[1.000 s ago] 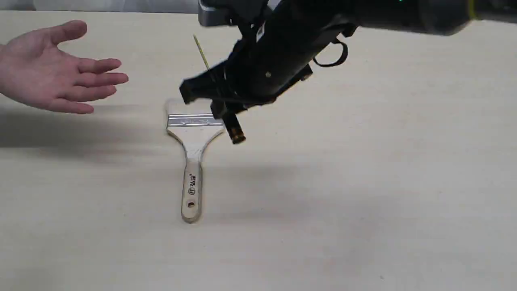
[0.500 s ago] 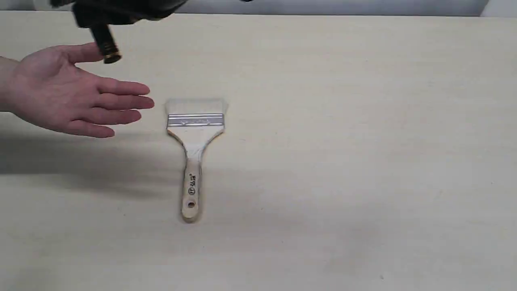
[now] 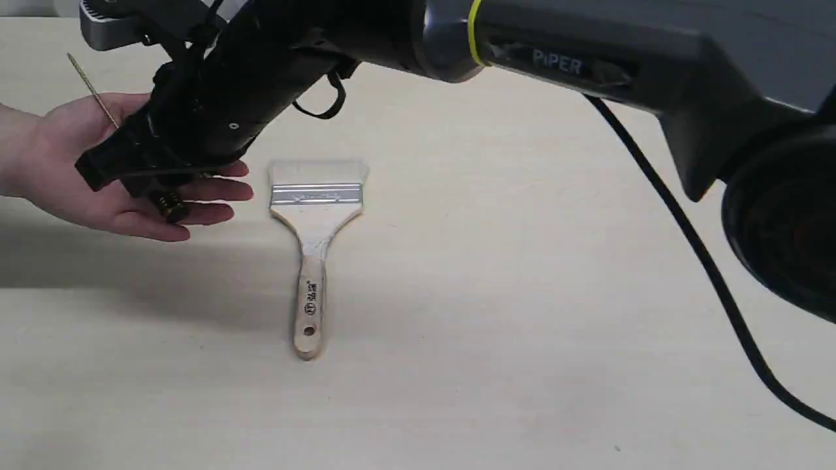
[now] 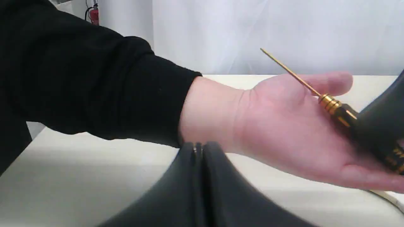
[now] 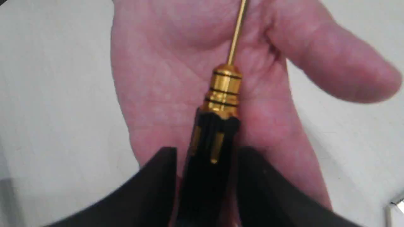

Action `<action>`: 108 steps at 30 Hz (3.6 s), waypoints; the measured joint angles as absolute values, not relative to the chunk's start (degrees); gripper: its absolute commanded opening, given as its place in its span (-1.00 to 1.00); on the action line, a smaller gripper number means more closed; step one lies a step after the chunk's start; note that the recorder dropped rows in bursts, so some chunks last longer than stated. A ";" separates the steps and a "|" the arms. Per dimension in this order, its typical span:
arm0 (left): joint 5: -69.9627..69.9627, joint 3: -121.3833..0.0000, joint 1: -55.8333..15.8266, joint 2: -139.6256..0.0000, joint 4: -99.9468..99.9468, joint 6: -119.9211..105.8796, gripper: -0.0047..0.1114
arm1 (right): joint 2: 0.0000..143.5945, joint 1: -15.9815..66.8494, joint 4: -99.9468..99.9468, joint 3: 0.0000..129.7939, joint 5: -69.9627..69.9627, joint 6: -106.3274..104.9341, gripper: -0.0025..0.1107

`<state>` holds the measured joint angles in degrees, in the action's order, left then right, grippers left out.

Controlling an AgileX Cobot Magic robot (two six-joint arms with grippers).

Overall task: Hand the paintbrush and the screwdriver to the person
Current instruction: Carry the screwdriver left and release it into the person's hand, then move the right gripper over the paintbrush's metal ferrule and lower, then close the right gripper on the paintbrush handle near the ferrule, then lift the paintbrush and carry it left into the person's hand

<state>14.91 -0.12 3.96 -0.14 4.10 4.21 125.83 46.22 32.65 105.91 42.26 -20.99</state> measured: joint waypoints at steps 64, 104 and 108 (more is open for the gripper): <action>14.91 -0.12 3.96 -0.14 4.10 4.21 -0.92 | 135.04 46.10 -1.59 107.11 57.86 26.74 -0.04; 14.91 -0.12 3.96 -0.14 4.10 4.21 -0.92 | 127.01 46.10 -3.74 107.23 53.29 28.02 -0.88; 14.91 -0.12 3.96 -0.14 4.10 4.21 -0.92 | 121.39 46.10 -3.26 107.23 53.08 26.10 -0.88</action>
